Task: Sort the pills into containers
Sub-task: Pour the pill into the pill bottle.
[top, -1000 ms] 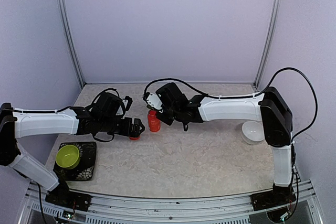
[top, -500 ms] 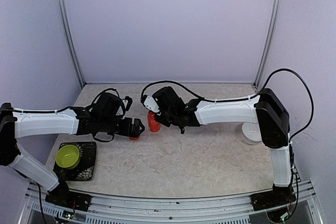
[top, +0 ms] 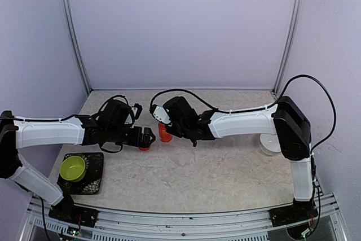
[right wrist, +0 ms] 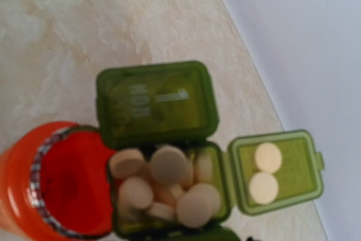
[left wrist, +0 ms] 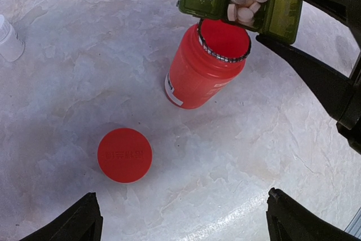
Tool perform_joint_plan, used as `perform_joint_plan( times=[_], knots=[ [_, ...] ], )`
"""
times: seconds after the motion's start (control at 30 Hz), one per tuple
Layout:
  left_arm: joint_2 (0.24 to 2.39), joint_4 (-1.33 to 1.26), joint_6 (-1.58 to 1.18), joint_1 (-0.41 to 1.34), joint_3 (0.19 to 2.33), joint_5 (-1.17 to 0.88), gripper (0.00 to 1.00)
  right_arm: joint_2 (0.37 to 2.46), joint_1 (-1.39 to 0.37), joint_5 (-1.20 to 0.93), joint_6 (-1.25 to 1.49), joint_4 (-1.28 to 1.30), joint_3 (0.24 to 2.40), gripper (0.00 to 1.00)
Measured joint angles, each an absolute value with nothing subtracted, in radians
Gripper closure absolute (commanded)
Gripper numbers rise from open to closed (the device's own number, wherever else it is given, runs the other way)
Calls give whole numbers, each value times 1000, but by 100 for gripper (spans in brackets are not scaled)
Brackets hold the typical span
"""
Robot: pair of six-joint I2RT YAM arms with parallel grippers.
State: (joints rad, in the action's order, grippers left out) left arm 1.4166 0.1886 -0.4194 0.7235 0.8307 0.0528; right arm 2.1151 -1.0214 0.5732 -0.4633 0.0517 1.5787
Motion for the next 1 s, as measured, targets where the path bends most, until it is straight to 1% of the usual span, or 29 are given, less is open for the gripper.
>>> perform_joint_plan(
  times=[0.57,1.0],
  knots=[
    [1417,189,-419,723,831,53,1,2104,-1027,614,-523,-57,1511,78],
    [1417,189,-419,723,831,53,1,2103,-1027,628,-542,-95,1506,78]
  ],
)
